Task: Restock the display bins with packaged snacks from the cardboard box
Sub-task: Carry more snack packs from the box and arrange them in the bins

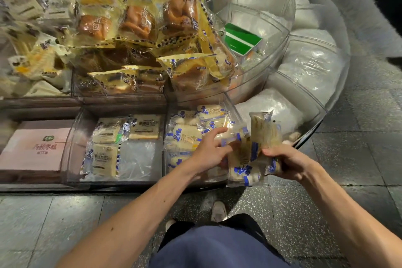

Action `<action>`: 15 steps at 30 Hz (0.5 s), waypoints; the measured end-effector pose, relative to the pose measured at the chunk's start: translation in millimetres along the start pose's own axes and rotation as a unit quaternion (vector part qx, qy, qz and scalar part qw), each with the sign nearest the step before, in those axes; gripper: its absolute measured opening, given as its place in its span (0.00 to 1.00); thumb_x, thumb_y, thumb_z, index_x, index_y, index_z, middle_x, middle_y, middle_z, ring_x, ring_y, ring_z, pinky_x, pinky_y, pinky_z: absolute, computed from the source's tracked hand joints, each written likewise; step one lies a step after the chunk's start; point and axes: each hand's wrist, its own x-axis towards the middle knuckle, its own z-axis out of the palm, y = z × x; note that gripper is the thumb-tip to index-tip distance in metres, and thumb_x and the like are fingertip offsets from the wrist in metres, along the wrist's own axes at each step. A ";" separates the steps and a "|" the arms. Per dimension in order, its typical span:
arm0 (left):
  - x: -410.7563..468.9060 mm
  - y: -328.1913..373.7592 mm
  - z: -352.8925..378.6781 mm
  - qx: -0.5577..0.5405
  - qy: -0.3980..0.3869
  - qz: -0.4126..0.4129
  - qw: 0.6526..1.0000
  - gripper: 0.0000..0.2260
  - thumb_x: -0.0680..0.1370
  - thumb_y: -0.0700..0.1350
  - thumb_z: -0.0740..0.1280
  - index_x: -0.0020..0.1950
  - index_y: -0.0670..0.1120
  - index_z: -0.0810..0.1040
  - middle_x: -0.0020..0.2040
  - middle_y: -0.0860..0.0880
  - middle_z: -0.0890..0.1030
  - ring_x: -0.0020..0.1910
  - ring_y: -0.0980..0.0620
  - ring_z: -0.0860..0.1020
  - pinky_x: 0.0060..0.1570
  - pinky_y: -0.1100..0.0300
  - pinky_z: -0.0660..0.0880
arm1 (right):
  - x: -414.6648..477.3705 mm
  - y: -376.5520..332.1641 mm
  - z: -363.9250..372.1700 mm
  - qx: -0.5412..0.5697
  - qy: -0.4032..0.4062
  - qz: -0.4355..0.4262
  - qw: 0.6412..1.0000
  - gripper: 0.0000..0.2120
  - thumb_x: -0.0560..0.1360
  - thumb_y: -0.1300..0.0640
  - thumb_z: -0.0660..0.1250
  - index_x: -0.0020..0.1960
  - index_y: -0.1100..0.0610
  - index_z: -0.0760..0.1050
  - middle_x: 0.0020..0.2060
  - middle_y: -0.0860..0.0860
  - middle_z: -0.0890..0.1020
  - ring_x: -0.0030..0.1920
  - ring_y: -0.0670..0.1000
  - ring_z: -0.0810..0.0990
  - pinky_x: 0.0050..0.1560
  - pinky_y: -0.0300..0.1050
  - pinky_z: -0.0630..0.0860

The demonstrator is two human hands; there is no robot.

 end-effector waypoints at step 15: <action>-18.3 0.5 -33.5 -0.102 0.101 0.005 0.990 0.16 0.82 0.36 0.62 0.66 0.52 0.77 0.59 0.42 0.81 0.50 0.45 0.85 0.40 0.56 0.83 | -7.3 -20.7 -16.3 0.029 0.044 -0.048 0.997 0.44 0.54 0.53 0.86 0.66 0.62 0.76 0.63 0.64 0.80 0.60 0.64 0.81 0.50 0.66 0.80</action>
